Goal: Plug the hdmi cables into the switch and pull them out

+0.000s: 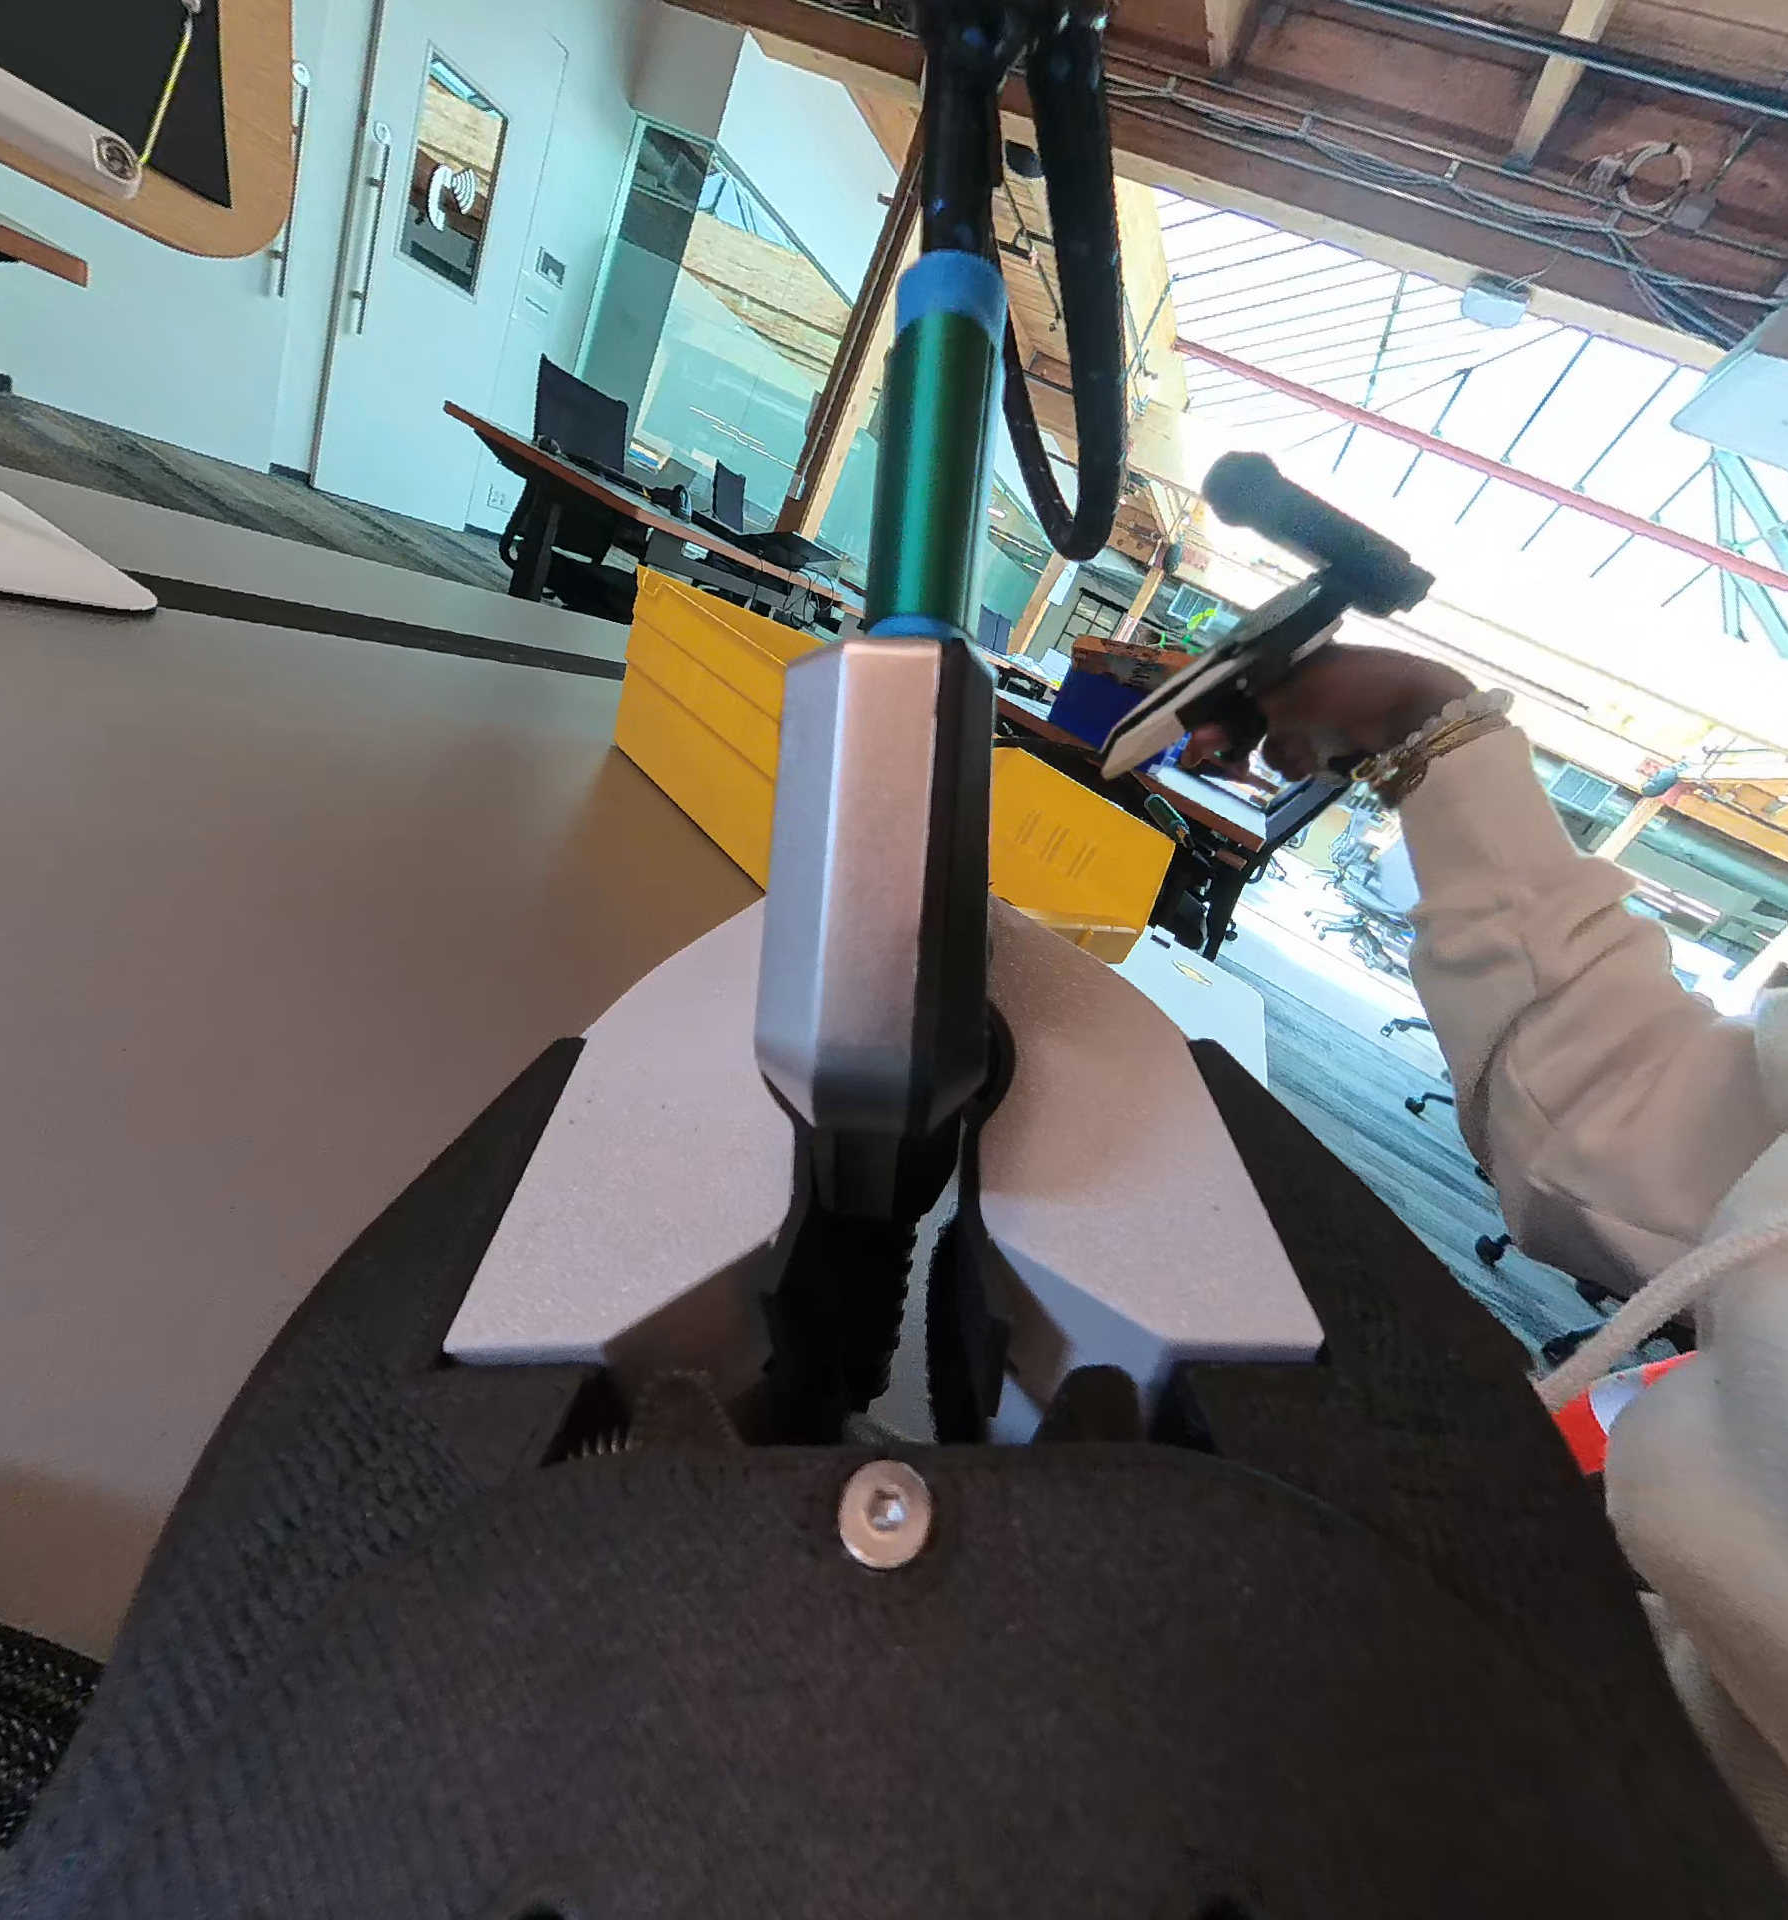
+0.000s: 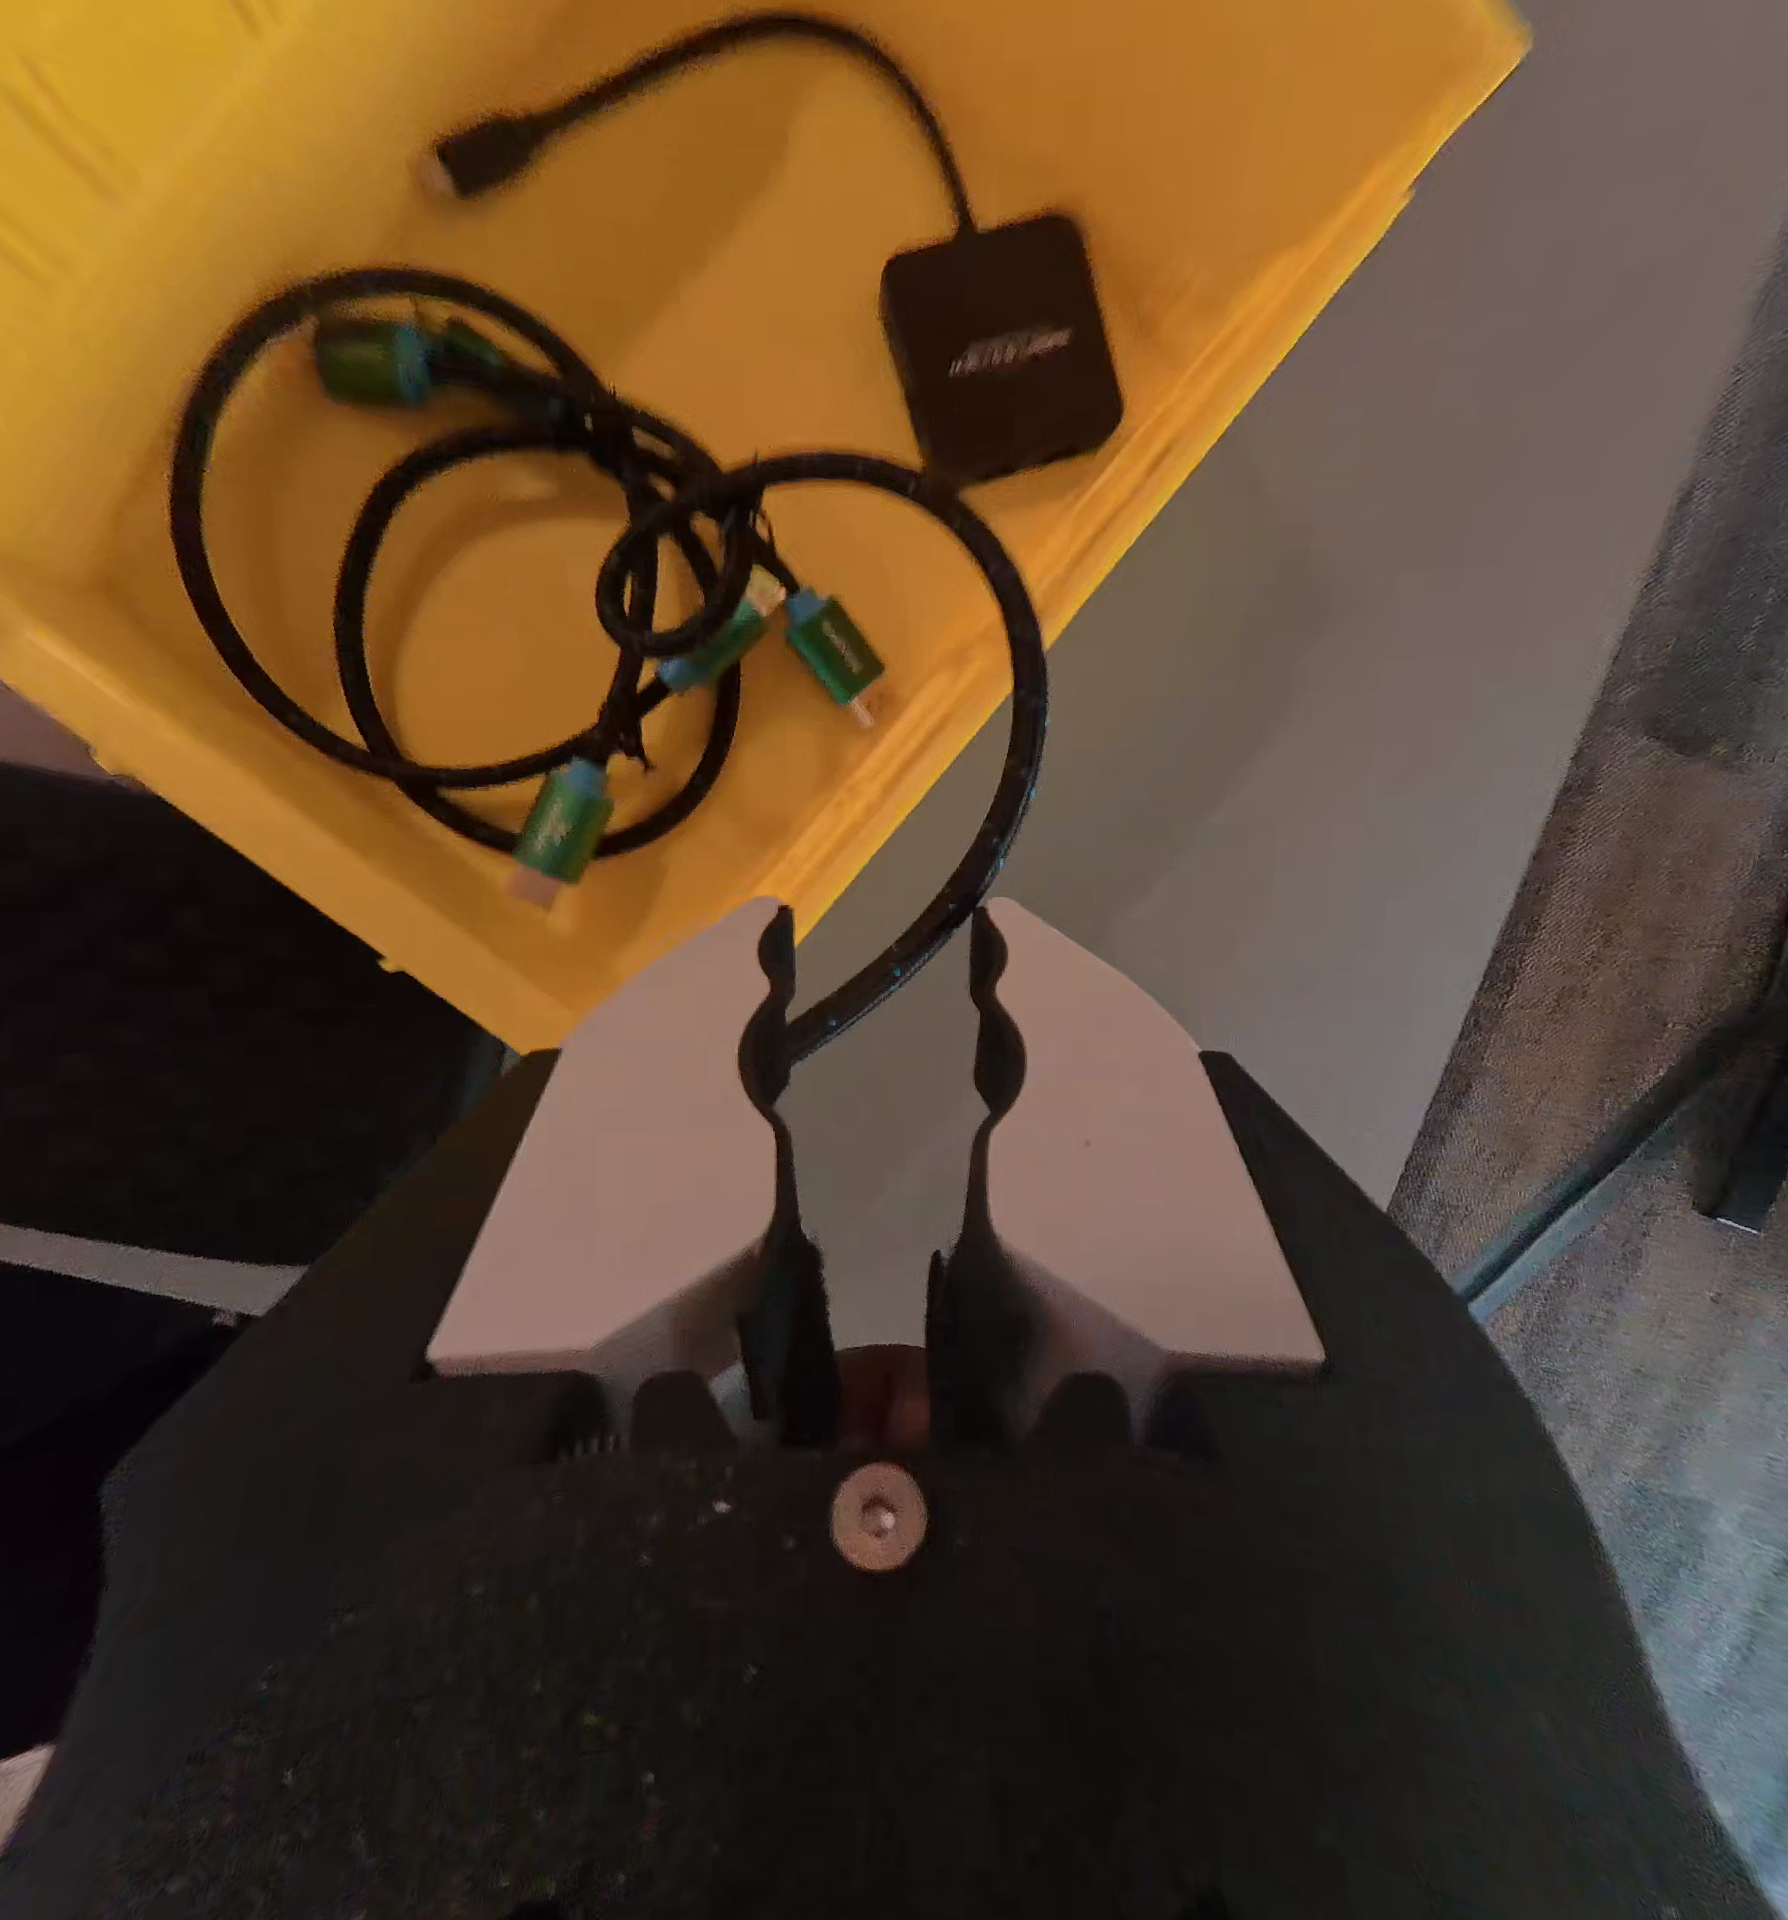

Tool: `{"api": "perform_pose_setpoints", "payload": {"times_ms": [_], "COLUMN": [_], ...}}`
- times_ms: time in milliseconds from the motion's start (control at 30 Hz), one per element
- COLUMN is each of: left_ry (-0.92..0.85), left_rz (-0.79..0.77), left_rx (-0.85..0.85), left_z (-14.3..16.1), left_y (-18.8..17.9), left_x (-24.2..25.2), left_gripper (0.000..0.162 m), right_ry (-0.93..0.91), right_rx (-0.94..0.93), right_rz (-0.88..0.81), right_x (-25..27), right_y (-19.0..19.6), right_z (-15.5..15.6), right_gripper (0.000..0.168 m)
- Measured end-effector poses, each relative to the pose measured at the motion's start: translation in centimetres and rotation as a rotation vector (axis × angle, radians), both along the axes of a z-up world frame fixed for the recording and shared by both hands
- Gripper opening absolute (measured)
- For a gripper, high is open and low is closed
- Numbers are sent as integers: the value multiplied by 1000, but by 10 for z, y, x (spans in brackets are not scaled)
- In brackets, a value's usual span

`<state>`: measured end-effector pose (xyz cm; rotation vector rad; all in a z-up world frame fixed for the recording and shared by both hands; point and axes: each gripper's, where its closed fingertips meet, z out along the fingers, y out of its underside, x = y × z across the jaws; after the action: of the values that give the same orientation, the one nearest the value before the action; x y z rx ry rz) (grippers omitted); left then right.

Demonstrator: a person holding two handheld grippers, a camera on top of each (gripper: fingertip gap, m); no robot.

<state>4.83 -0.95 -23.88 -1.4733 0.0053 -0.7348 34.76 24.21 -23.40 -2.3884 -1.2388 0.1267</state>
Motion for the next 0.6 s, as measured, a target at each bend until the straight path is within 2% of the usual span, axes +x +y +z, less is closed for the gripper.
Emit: {"api": "perform_pose_setpoints", "payload": {"times_ms": [67,300,400,500,600], "left_ry": [0,-2,-3,-4,-3], "left_rz": [0,-4,-4,-5,-8], "left_rx": [-1,-12,-10,-10,-14], "left_z": [0,-1,-1,-1,-1], "left_y": [0,1,1,1,1], "left_x": [0,1,1,1,1], "left_gripper": [24,24,24,24,24], "right_ry": [-55,33,52,-98,-296], "right_rx": [58,271,378,429,536], "right_rz": [23,2,-9,-27,47], "right_x": [5,-25,-40,-34,-34], "right_y": [4,5,13,16,9], "right_z": [-8,24,20,-6,-17], "right_gripper": [20,16,17,18,20]}}
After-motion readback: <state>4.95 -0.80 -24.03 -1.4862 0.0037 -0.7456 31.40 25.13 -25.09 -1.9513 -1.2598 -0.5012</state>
